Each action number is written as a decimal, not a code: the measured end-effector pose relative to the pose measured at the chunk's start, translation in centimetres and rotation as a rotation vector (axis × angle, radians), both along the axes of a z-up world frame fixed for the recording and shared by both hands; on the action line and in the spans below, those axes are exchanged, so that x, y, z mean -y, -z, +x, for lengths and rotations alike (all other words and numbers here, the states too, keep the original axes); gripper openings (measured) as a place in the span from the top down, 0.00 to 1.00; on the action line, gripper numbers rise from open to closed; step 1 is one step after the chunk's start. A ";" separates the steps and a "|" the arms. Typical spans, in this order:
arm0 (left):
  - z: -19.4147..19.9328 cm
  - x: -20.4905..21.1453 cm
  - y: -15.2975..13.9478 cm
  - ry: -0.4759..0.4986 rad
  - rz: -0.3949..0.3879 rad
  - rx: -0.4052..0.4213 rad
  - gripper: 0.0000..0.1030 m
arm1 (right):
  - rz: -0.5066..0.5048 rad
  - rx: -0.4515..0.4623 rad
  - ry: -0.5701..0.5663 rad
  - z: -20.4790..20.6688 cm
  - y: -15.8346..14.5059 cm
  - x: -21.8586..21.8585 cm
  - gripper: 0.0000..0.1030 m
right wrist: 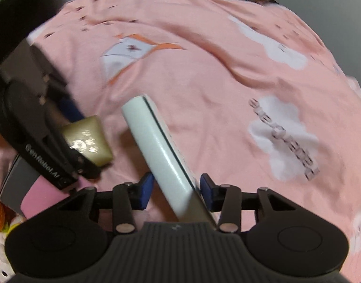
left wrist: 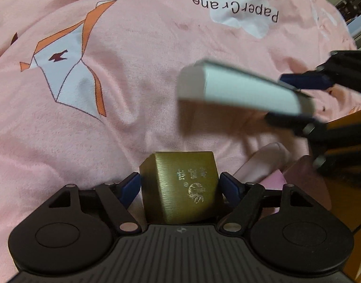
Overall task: Organize objects
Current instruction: 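Grasp the gold cube box with the left gripper while the right grasps the white glasses case, then carry the gold cube box with the left gripper while the right lowers the white case into the box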
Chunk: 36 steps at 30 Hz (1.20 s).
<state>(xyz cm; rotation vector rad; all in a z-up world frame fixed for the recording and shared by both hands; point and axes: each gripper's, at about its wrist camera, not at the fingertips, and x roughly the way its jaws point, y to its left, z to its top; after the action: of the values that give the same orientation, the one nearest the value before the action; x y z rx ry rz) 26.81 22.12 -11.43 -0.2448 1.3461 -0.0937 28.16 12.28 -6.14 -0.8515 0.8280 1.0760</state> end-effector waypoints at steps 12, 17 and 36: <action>-0.9 0.1 -3.1 -0.061 0.042 0.039 0.23 | 0.051 -0.025 0.046 -0.1 -1.8 2.1 0.69; -2.1 0.4 -5.4 -0.070 0.064 0.095 0.27 | 0.043 0.017 0.010 -1.2 -2.7 2.3 0.70; -7.7 6.7 -15.9 0.090 0.043 0.303 0.27 | 0.061 0.268 -0.144 -9.3 -11.7 8.5 0.70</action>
<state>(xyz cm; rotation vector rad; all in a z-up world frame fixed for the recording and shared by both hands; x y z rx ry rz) 19.16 15.43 4.47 -0.1274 1.0558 -0.1707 18.84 3.76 5.55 -0.9906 0.5131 1.0784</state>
